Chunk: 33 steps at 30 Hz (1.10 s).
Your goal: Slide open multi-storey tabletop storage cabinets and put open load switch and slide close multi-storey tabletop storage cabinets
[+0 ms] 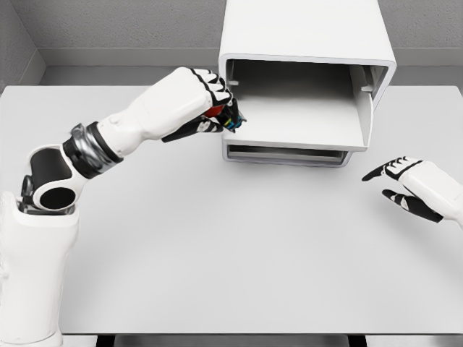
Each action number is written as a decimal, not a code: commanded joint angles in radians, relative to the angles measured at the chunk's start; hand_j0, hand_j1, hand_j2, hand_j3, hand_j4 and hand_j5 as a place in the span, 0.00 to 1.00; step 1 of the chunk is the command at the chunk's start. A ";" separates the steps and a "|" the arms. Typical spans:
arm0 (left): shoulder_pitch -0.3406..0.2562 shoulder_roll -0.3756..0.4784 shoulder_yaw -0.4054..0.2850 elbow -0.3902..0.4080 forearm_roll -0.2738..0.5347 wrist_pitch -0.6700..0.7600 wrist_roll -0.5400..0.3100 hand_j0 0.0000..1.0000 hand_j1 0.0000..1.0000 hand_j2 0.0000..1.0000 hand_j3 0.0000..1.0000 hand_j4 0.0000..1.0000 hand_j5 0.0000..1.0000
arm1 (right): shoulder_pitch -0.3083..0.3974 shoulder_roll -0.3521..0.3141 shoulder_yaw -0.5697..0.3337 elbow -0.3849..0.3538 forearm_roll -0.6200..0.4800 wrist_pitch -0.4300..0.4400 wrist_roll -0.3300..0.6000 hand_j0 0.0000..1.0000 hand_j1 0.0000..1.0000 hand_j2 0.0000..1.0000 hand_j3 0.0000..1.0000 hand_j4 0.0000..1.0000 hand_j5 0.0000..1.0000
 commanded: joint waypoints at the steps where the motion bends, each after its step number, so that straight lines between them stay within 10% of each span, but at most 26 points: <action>1: -0.002 -0.023 -0.002 0.000 -0.015 0.003 0.001 0.34 0.34 0.34 0.34 0.34 0.34 | 0.000 0.000 -0.001 -0.001 -0.007 0.002 0.000 0.62 0.62 0.62 0.62 0.62 0.62; 33: -0.075 -0.126 -0.118 0.064 -0.265 0.003 0.001 0.34 0.34 0.34 0.34 0.34 0.34 | 0.009 0.038 0.003 -0.002 -0.006 0.002 0.002 0.62 0.62 0.62 0.62 0.62 0.62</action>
